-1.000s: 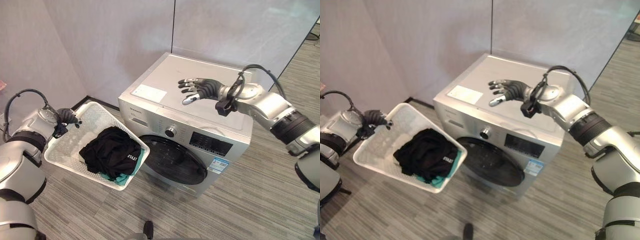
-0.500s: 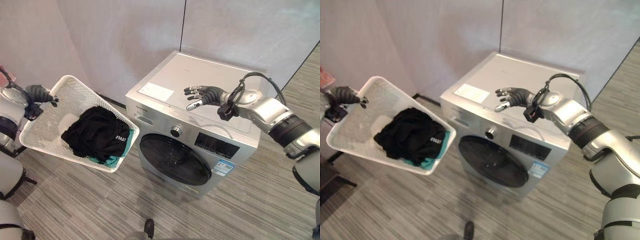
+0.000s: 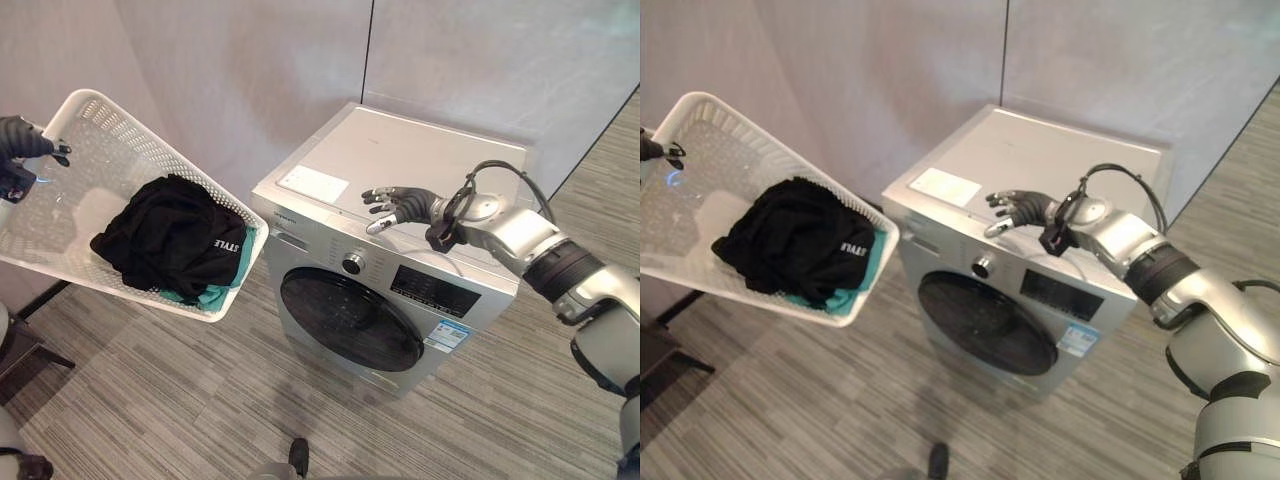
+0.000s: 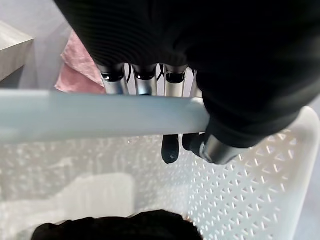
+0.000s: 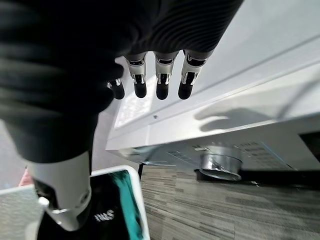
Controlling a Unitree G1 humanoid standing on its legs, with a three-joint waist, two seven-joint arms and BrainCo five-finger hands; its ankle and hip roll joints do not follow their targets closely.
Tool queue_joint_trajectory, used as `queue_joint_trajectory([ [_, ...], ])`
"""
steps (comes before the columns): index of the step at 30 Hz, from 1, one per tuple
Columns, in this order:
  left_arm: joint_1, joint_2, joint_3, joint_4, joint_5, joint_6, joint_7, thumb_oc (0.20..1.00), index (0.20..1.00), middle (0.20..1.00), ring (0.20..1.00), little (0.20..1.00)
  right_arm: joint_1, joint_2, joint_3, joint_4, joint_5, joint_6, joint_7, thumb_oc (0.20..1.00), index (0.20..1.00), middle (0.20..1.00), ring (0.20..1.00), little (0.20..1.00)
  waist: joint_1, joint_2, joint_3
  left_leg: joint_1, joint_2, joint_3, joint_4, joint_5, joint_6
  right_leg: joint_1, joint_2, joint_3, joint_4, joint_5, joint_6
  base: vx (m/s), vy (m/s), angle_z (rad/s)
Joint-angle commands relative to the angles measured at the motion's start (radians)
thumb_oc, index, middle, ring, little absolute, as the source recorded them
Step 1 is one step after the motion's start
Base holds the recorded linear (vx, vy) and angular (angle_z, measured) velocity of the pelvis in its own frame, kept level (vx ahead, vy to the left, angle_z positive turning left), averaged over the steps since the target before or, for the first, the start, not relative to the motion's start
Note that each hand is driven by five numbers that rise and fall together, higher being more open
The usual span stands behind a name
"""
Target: Grab the laundry basket,head to the washer,open it,put in the laundry and shut it.
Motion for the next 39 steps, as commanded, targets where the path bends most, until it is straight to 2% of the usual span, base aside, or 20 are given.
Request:
queue_joint_trajectory([
  [1,-0.262,0.037,-0.016,0.124,-0.155,-0.060,0.091,0.200,0.200,0.200,0.200,0.200,0.028,-0.018,-0.049,0.064,-0.028,-0.022,-0.007,1.000,1.000,1.000,1.000,1.000,0.050,0.047,-0.139,0.061,0.013,0.016,0.003,-0.093,-0.045,-0.032,-0.057,-0.015,-0.001,0.054,0.078,0.00,0.000,0.00],
  [8,-0.376,0.039,-0.035,0.143,-0.246,-0.058,0.111,0.200,0.200,0.200,0.200,0.200,0.073,0.010,-0.077,0.073,-0.045,-0.013,-0.022,1.000,1.000,1.000,1.000,1.000,0.052,0.056,-0.145,0.065,0.008,0.017,0.003,-0.099,-0.042,-0.030,-0.063,-0.018,-0.003,0.056,0.084,0.02,0.005,0.00],
  [17,-0.457,0.031,-0.057,0.138,-0.297,-0.054,0.123,0.200,0.200,0.200,0.200,0.200,0.162,0.003,-0.152,0.065,-0.081,-0.003,-0.037,1.000,1.000,1.000,1.000,1.000,0.051,0.066,-0.155,0.068,0.002,0.017,0.003,-0.108,-0.037,-0.026,-0.069,-0.027,-0.003,0.057,0.089,0.03,0.011,0.00],
  [23,-0.465,0.013,-0.061,0.095,-0.329,-0.058,0.114,0.200,0.200,0.200,0.200,0.200,0.217,-0.041,-0.199,0.014,-0.102,0.005,-0.026,1.000,1.000,1.000,1.000,1.000,0.050,0.069,-0.156,0.062,-0.005,0.009,0.003,-0.111,-0.034,-0.028,-0.076,-0.035,-0.002,0.061,0.094,0.03,0.018,0.00],
  [39,-0.413,-0.077,-0.001,-0.036,-0.445,-0.074,0.099,0.200,0.200,0.200,0.200,0.200,0.317,-0.091,-0.308,-0.061,-0.097,-0.002,-0.019,1.000,1.000,1.000,1.000,1.000,0.032,0.097,-0.154,0.071,-0.019,0.029,0.003,-0.128,-0.025,-0.033,-0.093,-0.028,-0.003,0.065,0.107,0.03,0.020,-0.03],
])
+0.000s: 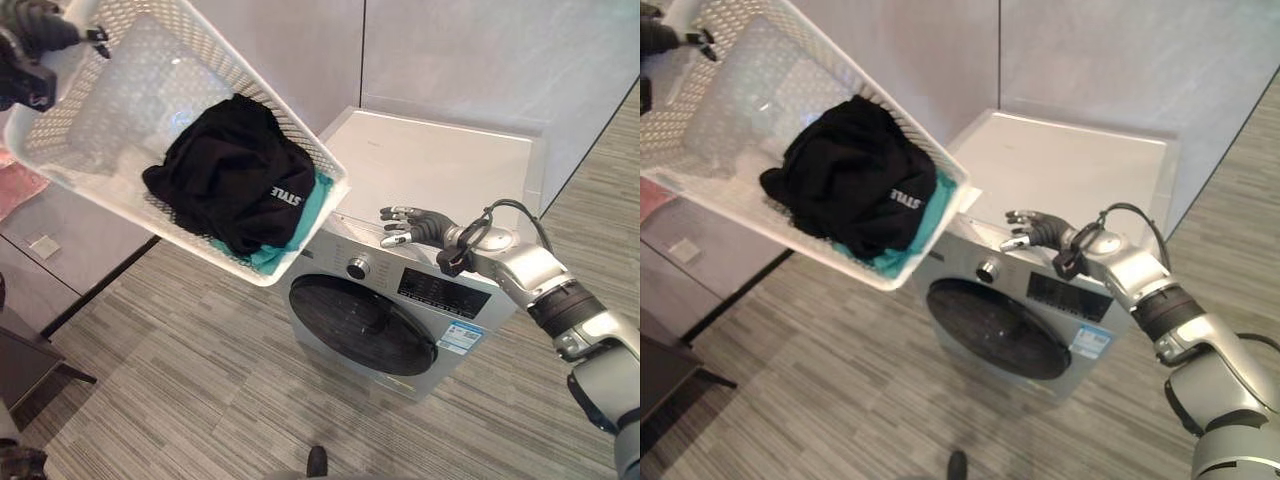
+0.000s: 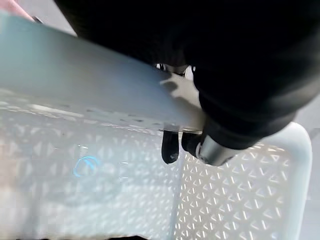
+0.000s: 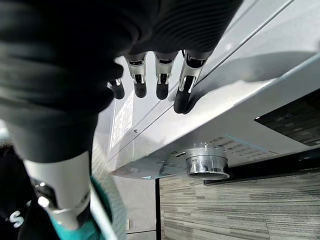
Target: Grab the laundry basket,head to the washer,open it,put in the laundry and shut it.
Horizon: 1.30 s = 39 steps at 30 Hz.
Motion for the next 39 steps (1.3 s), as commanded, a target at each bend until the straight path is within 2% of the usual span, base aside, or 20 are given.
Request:
queue_joint_trajectory([
  [1,-0.185,-0.015,0.052,0.150,-0.133,-0.090,0.059,0.200,0.200,0.200,0.200,0.200,0.069,-0.101,-0.034,0.023,-0.016,-0.014,0.003,1.000,1.000,1.000,1.000,1.000,0.041,0.039,-0.095,0.107,0.010,0.006,0.003,-0.118,-0.042,0.008,-0.060,-0.033,-0.003,0.062,0.103,0.02,-0.008,-0.03],
  [5,-0.182,-0.026,0.053,0.131,-0.149,-0.093,0.058,0.200,0.200,0.200,0.200,0.200,0.094,-0.122,-0.059,0.007,-0.009,-0.013,0.007,1.000,1.000,1.000,1.000,1.000,0.035,0.046,-0.092,0.112,0.009,0.008,0.003,-0.121,-0.041,0.008,-0.063,-0.031,-0.003,0.060,0.103,0.01,0.000,0.00],
  [14,-0.106,-0.071,0.099,0.057,-0.173,-0.106,0.070,0.200,0.200,0.200,0.200,0.200,0.272,-0.212,-0.226,-0.113,0.018,-0.015,0.014,1.000,1.000,1.000,1.000,1.000,-0.003,0.090,-0.073,0.102,-0.004,0.011,0.003,-0.124,-0.039,-0.009,-0.080,-0.030,-0.003,0.061,0.108,0.01,-0.001,0.00],
  [17,-0.072,-0.108,0.132,0.041,-0.184,-0.119,0.088,0.200,0.200,0.200,0.200,0.200,0.337,-0.228,-0.293,-0.176,0.023,-0.021,0.017,1.000,1.000,1.000,1.000,1.000,-0.025,0.117,-0.052,0.079,-0.010,0.022,0.003,-0.118,-0.040,-0.040,-0.094,-0.018,-0.003,0.075,0.116,-0.01,0.018,-0.02],
  [18,-0.071,-0.108,0.132,0.041,-0.184,-0.119,0.088,0.200,0.200,0.200,0.200,0.200,0.338,-0.228,-0.294,-0.177,0.023,-0.021,0.017,1.000,1.000,1.000,1.000,1.000,-0.024,0.117,-0.053,0.078,-0.010,0.022,0.003,-0.118,-0.040,-0.041,-0.094,-0.018,-0.003,0.076,0.116,-0.03,0.039,-0.02],
  [19,-0.060,-0.125,0.147,0.029,-0.192,-0.129,0.101,0.200,0.200,0.200,0.200,0.200,0.363,-0.234,-0.323,-0.205,0.026,-0.027,0.016,1.000,1.000,1.000,1.000,1.000,-0.034,0.132,-0.042,0.063,-0.014,0.029,0.003,-0.116,-0.040,-0.064,-0.103,-0.007,-0.003,0.087,0.121,-0.02,0.026,-0.06],
  [20,-0.060,-0.125,0.147,0.029,-0.192,-0.129,0.101,0.200,0.200,0.200,0.200,0.200,0.364,-0.235,-0.324,-0.206,0.026,-0.027,0.016,1.000,1.000,1.000,1.000,1.000,-0.033,0.132,-0.043,0.063,-0.014,0.029,0.003,-0.116,-0.040,-0.065,-0.103,-0.006,-0.003,0.087,0.121,-0.05,0.046,-0.16],
  [23,-0.061,-0.149,0.173,0.028,-0.206,-0.150,0.127,0.200,0.200,0.200,0.200,0.200,0.408,-0.240,-0.386,-0.263,0.037,-0.043,0.004,1.000,1.000,1.000,1.000,1.000,-0.058,0.164,-0.010,0.019,-0.017,0.060,0.003,-0.109,-0.041,-0.138,-0.121,0.042,-0.003,0.128,0.138,-0.06,0.031,-0.36],
  [28,-0.086,-0.157,0.203,0.043,-0.214,-0.178,0.166,0.200,0.200,0.200,0.200,0.200,0.471,-0.226,-0.451,-0.311,0.035,-0.058,-0.003,1.000,1.000,1.000,1.000,1.000,-0.078,0.184,0.031,-0.029,-0.007,0.099,0.003,-0.095,-0.047,-0.216,-0.118,0.101,-0.003,0.156,0.145,-0.04,-0.002,-0.47],
  [31,-0.108,-0.179,0.230,0.041,-0.215,-0.204,0.197,0.200,0.200,0.200,0.200,0.200,0.525,-0.208,-0.499,-0.328,0.032,-0.070,-0.015,1.000,1.000,1.000,1.000,1.000,-0.089,0.190,0.048,-0.044,-0.002,0.109,0.003,-0.091,-0.050,-0.237,-0.115,0.116,-0.003,0.155,0.142,-0.02,-0.033,-0.34],
  [34,-0.130,-0.259,0.274,0.042,-0.199,-0.259,0.263,0.200,0.200,0.200,0.200,0.200,0.555,-0.162,-0.542,-0.339,0.040,-0.098,-0.042,1.000,1.000,1.000,1.000,1.000,-0.110,0.199,0.074,-0.057,-0.006,0.109,0.003,-0.088,-0.054,-0.255,-0.120,0.109,-0.003,0.150,0.141,-0.03,-0.017,0.02],
  [39,-0.186,-0.312,0.353,0.149,-0.085,-0.313,0.400,0.200,0.200,0.200,0.200,0.200,0.589,-0.066,-0.564,-0.358,0.016,-0.136,-0.088,1.000,1.000,1.000,1.000,1.000,-0.154,0.213,0.104,-0.084,0.001,0.137,0.003,-0.084,-0.058,-0.299,-0.108,0.127,-0.003,0.155,0.135,-0.01,-0.012,-0.05],
])
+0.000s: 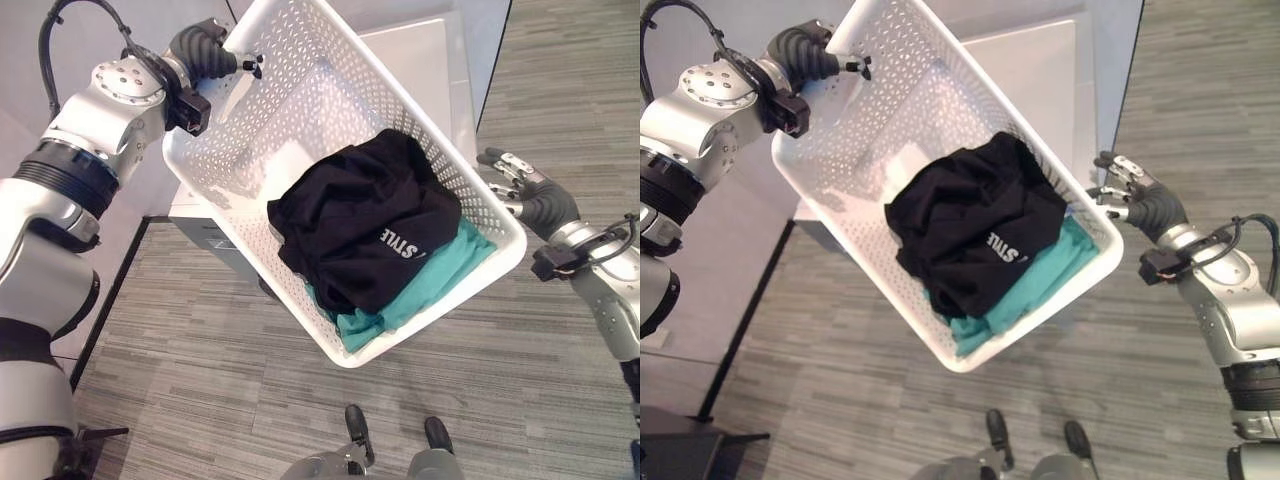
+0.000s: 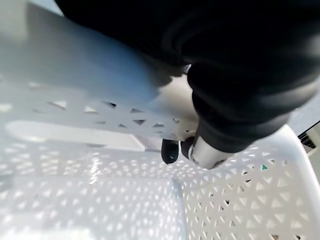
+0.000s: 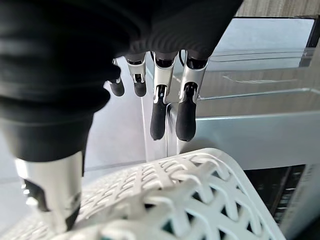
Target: Grab the laundry basket,head to the washer,open it,put in the laundry and shut it.
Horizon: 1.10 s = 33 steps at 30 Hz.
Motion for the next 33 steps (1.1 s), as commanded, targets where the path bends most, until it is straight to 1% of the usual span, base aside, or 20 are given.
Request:
queue_joint_trajectory([
  [1,-0.297,-0.034,0.276,0.273,-0.023,-0.165,0.250,0.200,0.200,0.200,0.200,0.200,0.117,0.005,0.107,0.016,-0.037,0.022,-0.021,1.000,1.000,1.000,1.000,1.000,-0.010,0.011,0.036,0.073,0.010,-0.006,0.005,-0.078,-0.071,-0.012,-0.074,-0.048,-0.094,0.151,0.067,-0.02,-0.035,-0.26],
  [2,-0.302,-0.015,0.294,0.295,0.015,-0.169,0.285,0.304,0.304,0.304,0.304,0.304,0.141,0.017,0.102,0.000,-0.053,0.011,-0.034,1.000,1.000,1.000,1.000,1.000,-0.017,0.013,0.045,0.068,0.012,0.000,0.005,-0.079,-0.070,-0.023,-0.073,-0.047,-0.094,0.153,0.067,-0.04,-0.028,-0.36],
  [3,-0.291,0.018,0.308,0.342,0.065,-0.158,0.307,0.398,0.398,0.398,0.398,0.398,0.169,0.024,0.087,-0.017,-0.053,0.000,-0.052,1.000,1.000,1.000,1.000,1.000,-0.024,0.015,0.055,0.060,0.016,0.007,0.005,-0.075,-0.073,-0.036,-0.072,-0.040,-0.094,0.158,0.065,-0.04,-0.028,-0.30],
  [5,-0.291,0.042,0.329,0.353,0.076,-0.162,0.324,0.460,0.460,0.460,0.460,0.460,0.200,0.033,0.070,-0.034,-0.056,-0.015,-0.058,1.000,1.000,1.000,1.000,1.000,-0.032,0.017,0.064,0.048,0.018,0.010,0.005,-0.073,-0.075,-0.052,-0.071,-0.035,-0.094,0.161,0.066,-0.03,-0.008,-0.18],
  [7,-0.269,0.089,0.354,0.402,0.097,-0.138,0.332,0.482,0.482,0.482,0.482,0.482,0.238,0.042,0.037,-0.058,-0.066,-0.031,-0.066,1.000,1.000,1.000,1.000,1.000,-0.037,0.015,0.074,0.039,0.021,0.014,0.005,-0.072,-0.076,-0.062,-0.070,-0.034,-0.094,0.163,0.066,-0.02,-0.007,-0.08],
  [8,-0.259,0.110,0.366,0.412,0.098,-0.135,0.335,0.523,0.523,0.523,0.523,0.523,0.258,0.039,0.021,-0.073,-0.069,-0.037,-0.069,1.000,1.000,1.000,1.000,1.000,-0.039,0.017,0.077,0.035,0.020,0.016,0.005,-0.073,-0.076,-0.068,-0.069,-0.031,-0.094,0.164,0.067,-0.02,0.002,-0.09],
  [9,-0.244,0.135,0.391,0.436,0.084,-0.127,0.340,0.489,0.489,0.489,0.489,0.489,0.283,0.049,0.001,-0.087,-0.059,-0.047,-0.073,1.000,1.000,1.000,1.000,1.000,-0.042,0.015,0.084,0.030,0.022,0.019,0.005,-0.071,-0.077,-0.073,-0.069,-0.032,-0.094,0.165,0.068,-0.03,0.001,-0.10],
  [13,-0.200,0.161,0.437,0.476,0.045,-0.107,0.325,0.200,0.200,0.200,0.200,0.200,0.314,0.059,-0.028,-0.088,-0.041,-0.053,-0.087,1.000,1.000,1.000,1.000,1.000,-0.041,0.020,0.094,0.020,0.021,0.019,0.005,-0.068,-0.078,-0.082,-0.070,-0.029,-0.094,0.168,0.067,-0.01,0.000,-0.03],
  [14,-0.208,0.188,0.439,0.480,0.031,-0.094,0.314,0.200,0.200,0.200,0.200,0.200,0.333,0.068,-0.049,-0.073,-0.027,-0.054,-0.105,1.000,1.000,1.000,1.000,1.000,-0.047,0.030,0.101,0.012,0.021,0.017,0.005,-0.067,-0.079,-0.094,-0.070,-0.024,-0.094,0.172,0.067,-0.03,0.025,-0.07],
  [17,-0.193,0.245,0.416,0.525,0.078,-0.060,0.278,0.200,0.200,0.200,0.200,0.200,0.335,0.080,-0.062,-0.057,0.003,-0.054,-0.121,1.000,1.000,1.000,1.000,1.000,-0.049,0.035,0.113,0.009,0.021,0.025,0.005,-0.069,-0.079,-0.100,-0.068,-0.018,-0.094,0.175,0.067,-0.01,0.028,-0.19],
  [18,-0.167,0.274,0.401,0.545,0.111,-0.045,0.260,0.413,0.413,0.413,0.413,0.413,0.351,0.090,-0.070,-0.060,0.008,-0.051,-0.112,1.000,1.000,1.000,1.000,1.000,-0.049,0.037,0.121,0.011,0.024,0.032,0.005,-0.070,-0.078,-0.103,-0.067,-0.015,-0.094,0.176,0.068,0.00,0.017,-0.31],
  [19,-0.149,0.275,0.410,0.555,0.108,-0.038,0.251,0.482,0.482,0.482,0.482,0.482,0.361,0.093,-0.070,-0.062,0.014,-0.050,-0.107,1.000,1.000,1.000,1.000,1.000,-0.048,0.037,0.126,0.014,0.024,0.034,0.005,-0.070,-0.078,-0.100,-0.068,-0.014,-0.094,0.175,0.067,0.01,0.027,-0.28],
  [20,-0.113,0.267,0.413,0.559,0.122,-0.023,0.218,0.837,0.837,0.837,0.837,0.837,0.368,0.095,-0.070,-0.064,0.020,-0.046,-0.100,1.000,1.000,1.000,1.000,1.000,-0.052,0.042,0.133,0.020,0.025,0.034,0.005,-0.075,-0.080,-0.093,-0.069,-0.017,-0.094,0.167,0.068,-0.02,0.007,-0.11],
  [21,-0.097,0.270,0.416,0.564,0.124,-0.020,0.211,1.000,1.000,1.000,1.000,1.000,0.369,0.096,-0.071,-0.065,0.021,-0.046,-0.097,1.000,1.000,1.000,1.000,1.000,-0.051,0.042,0.138,0.016,0.026,0.036,0.005,-0.068,-0.081,-0.098,-0.068,-0.017,-0.094,0.172,0.066,-0.03,0.000,-0.06],
  [24,-0.028,0.273,0.413,0.568,0.155,0.008,0.153,1.000,1.000,1.000,1.000,1.000,0.374,0.088,-0.066,-0.067,0.017,-0.039,-0.082,1.000,1.000,1.000,1.000,1.000,-0.047,0.048,0.147,0.010,0.026,0.033,0.005,-0.064,-0.082,-0.100,-0.070,-0.027,-0.094,0.173,0.065,-0.03,-0.003,-0.05],
  [25,-0.024,0.273,0.416,0.567,0.156,0.008,0.152,1.000,1.000,1.000,1.000,1.000,0.374,0.087,-0.066,-0.066,0.017,-0.039,-0.082,1.000,1.000,1.000,1.000,1.000,-0.048,0.050,0.145,0.014,0.025,0.031,0.005,-0.070,-0.081,-0.096,-0.071,-0.029,-0.094,0.166,0.066,-0.03,0.007,-0.05],
  [26,0.002,0.279,0.400,0.568,0.177,0.018,0.114,1.000,1.000,1.000,1.000,1.000,0.368,0.081,-0.057,-0.059,0.015,-0.038,-0.075,1.000,1.000,1.000,1.000,1.000,-0.044,0.057,0.152,0.006,0.024,0.031,0.005,-0.062,-0.083,-0.102,-0.072,-0.032,-0.094,0.174,0.064,-0.04,0.009,0.01],
  [28,0.004,0.284,0.374,0.566,0.205,0.028,0.085,1.000,1.000,1.000,1.000,1.000,0.363,0.072,-0.049,-0.052,0.007,-0.036,-0.070,1.000,1.000,1.000,1.000,1.000,-0.041,0.067,0.159,-0.001,0.023,0.028,0.005,-0.058,-0.084,-0.105,-0.073,-0.034,-0.094,0.176,0.063,-0.05,0.004,0.08],
  [30,0.015,0.294,0.350,0.560,0.239,0.024,0.058,1.000,1.000,1.000,1.000,1.000,0.364,0.072,-0.045,-0.051,0.002,-0.032,-0.063,1.000,1.000,1.000,1.000,1.000,-0.038,0.074,0.168,-0.003,0.023,0.027,0.005,-0.055,-0.085,-0.105,-0.074,-0.038,-0.094,0.176,0.063,-0.02,0.004,0.07],
  [33,0.034,0.302,0.350,0.546,0.245,0.020,0.051,1.000,1.000,1.000,1.000,1.000,0.369,0.075,-0.035,-0.052,-0.002,-0.034,-0.054,1.000,1.000,1.000,1.000,1.000,-0.034,0.084,0.174,0.000,0.021,0.022,0.005,-0.060,-0.085,-0.098,-0.077,-0.044,-0.094,0.170,0.065,-0.02,0.001,0.04],
])
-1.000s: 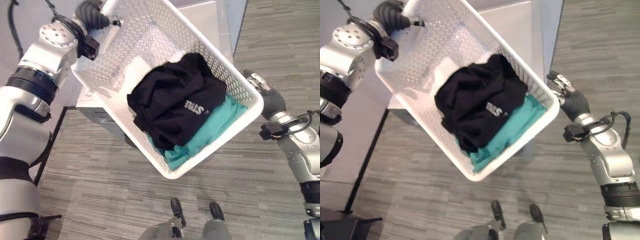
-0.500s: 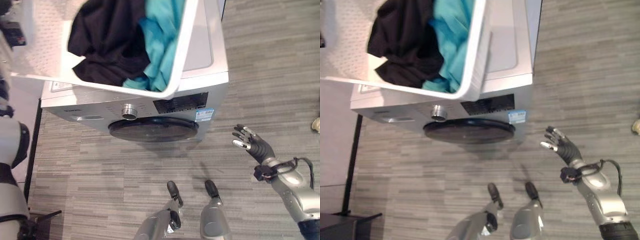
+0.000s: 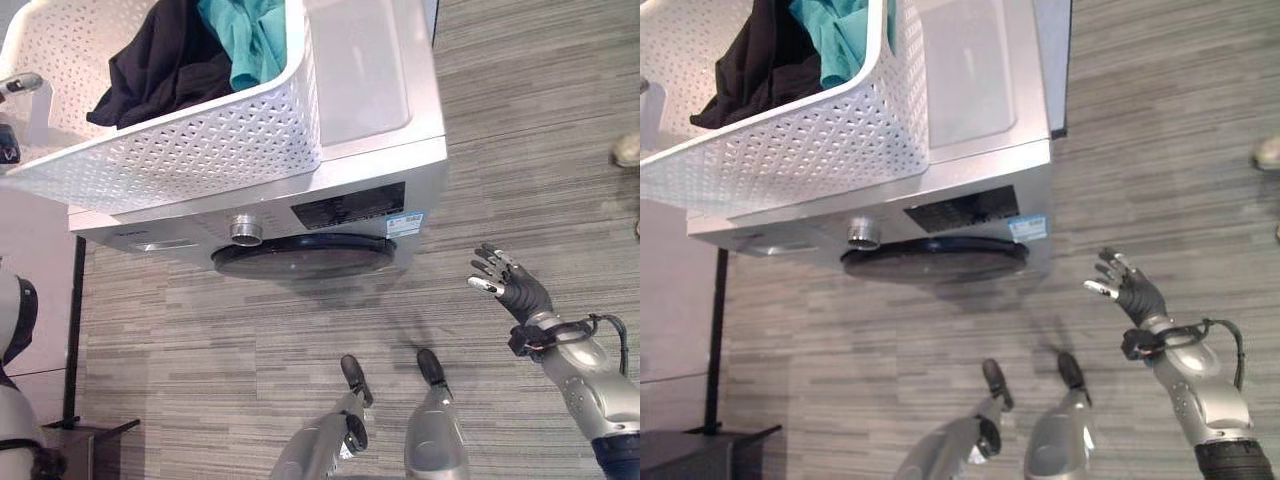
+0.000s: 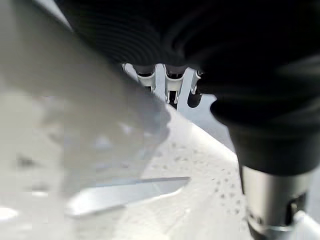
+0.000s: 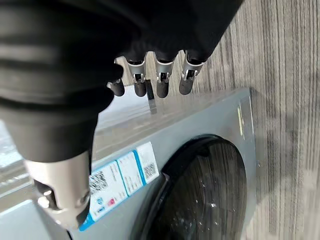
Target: Grab the laundry basket,head to the washer,open it,put in the laundry and shut it.
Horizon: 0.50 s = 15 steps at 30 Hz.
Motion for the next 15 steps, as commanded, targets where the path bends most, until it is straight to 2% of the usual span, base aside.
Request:
queue_joint_trajectory([
  [1,-0.096,0.074,-0.006,0.064,0.044,-0.032,-0.008,1.000,1.000,1.000,1.000,1.000,0.001,-0.045,-0.012,-0.050,-0.005,-0.029,0.032,1.000,1.000,1.000,1.000,1.000,0.024,0.024,-0.019,0.042,0.017,-0.033,0.005,-0.060,-0.085,-0.043,-0.067,-0.071,-0.032,0.106,0.061,0.00,0.000,0.00],
  [8,-0.172,0.033,0.004,-0.008,-0.057,-0.072,0.039,1.000,1.000,1.000,1.000,1.000,-0.024,-0.034,0.004,-0.022,-0.039,-0.048,0.011,1.000,1.000,1.000,1.000,1.000,0.023,0.011,-0.044,0.071,0.030,-0.043,0.005,-0.066,-0.093,0.000,-0.058,-0.096,-0.032,0.079,0.055,0.01,-0.040,0.07],
  [9,-0.222,-0.012,0.015,-0.053,-0.152,-0.095,0.070,1.000,1.000,1.000,1.000,1.000,-0.044,-0.016,-0.003,-0.020,-0.023,-0.076,-0.002,1.000,1.000,1.000,1.000,1.000,0.024,-0.013,-0.072,0.086,0.040,-0.046,0.005,-0.063,-0.098,0.019,-0.048,-0.112,-0.032,0.072,0.051,0.04,-0.095,0.01],
  [10,-0.225,-0.014,0.012,-0.053,-0.153,-0.095,0.071,1.000,1.000,1.000,1.000,1.000,-0.043,-0.015,-0.004,-0.019,-0.022,-0.076,-0.003,1.000,1.000,1.000,1.000,1.000,0.025,-0.014,-0.073,0.085,0.041,-0.046,0.005,-0.062,-0.099,0.019,-0.048,-0.113,-0.032,0.073,0.050,0.03,-0.117,0.11],
  [13,-0.258,-0.066,0.035,-0.096,-0.282,-0.107,0.082,1.000,1.000,1.000,1.000,1.000,-0.056,-0.004,-0.004,0.001,0.000,-0.087,-0.017,1.000,1.000,1.000,1.000,1.000,0.031,-0.041,-0.113,0.103,0.051,-0.056,0.005,-0.065,-0.105,0.049,-0.041,-0.138,-0.032,0.060,0.047,0.03,-0.078,0.18],
  [15,-0.266,-0.075,0.039,-0.098,-0.298,-0.113,0.085,1.000,1.000,1.000,1.000,1.000,-0.058,-0.005,0.000,0.012,-0.001,-0.082,-0.019,1.000,1.000,1.000,1.000,1.000,0.034,-0.056,-0.132,0.113,0.055,-0.060,0.005,-0.067,-0.108,0.063,-0.036,-0.147,-0.032,0.054,0.044,0.02,-0.065,0.04],
])
